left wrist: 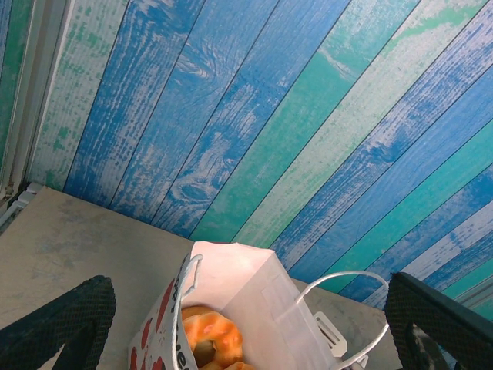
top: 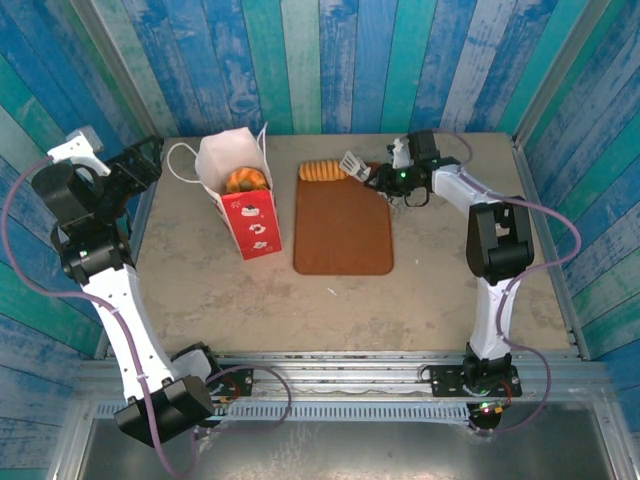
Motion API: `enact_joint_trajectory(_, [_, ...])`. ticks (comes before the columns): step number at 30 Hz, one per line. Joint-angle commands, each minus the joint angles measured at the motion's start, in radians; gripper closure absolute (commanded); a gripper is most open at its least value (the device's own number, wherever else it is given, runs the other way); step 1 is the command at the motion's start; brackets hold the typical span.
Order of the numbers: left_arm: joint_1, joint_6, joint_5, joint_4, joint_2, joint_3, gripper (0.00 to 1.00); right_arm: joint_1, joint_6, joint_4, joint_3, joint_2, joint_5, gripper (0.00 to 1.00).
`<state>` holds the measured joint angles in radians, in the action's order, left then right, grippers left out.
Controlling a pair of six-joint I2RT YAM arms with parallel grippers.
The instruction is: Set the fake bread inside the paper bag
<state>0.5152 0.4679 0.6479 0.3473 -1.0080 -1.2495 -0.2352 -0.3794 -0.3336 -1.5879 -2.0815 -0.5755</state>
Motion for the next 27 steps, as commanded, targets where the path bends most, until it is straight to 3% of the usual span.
enact_joint_trajectory(1, [0.004,-0.007,0.005,-0.002,-0.010,0.008,0.06,0.002,0.035,0.003,-0.031,-0.012,0.007,0.59])
enact_joint_trajectory(6, [0.004,-0.006,0.007,-0.002,-0.012,0.006,0.06,0.002,0.057,-0.022,-0.047,-0.026,0.033,0.58])
enact_joint_trajectory(17, [0.005,-0.006,0.001,0.002,-0.014,0.007,0.06,0.001,0.046,-0.011,-0.094,-0.095,-0.050,0.57])
enact_joint_trajectory(27, [0.004,-0.008,-0.003,0.005,-0.015,0.006,0.06,0.002,-0.002,0.065,-0.058,-0.068,-0.115,0.56])
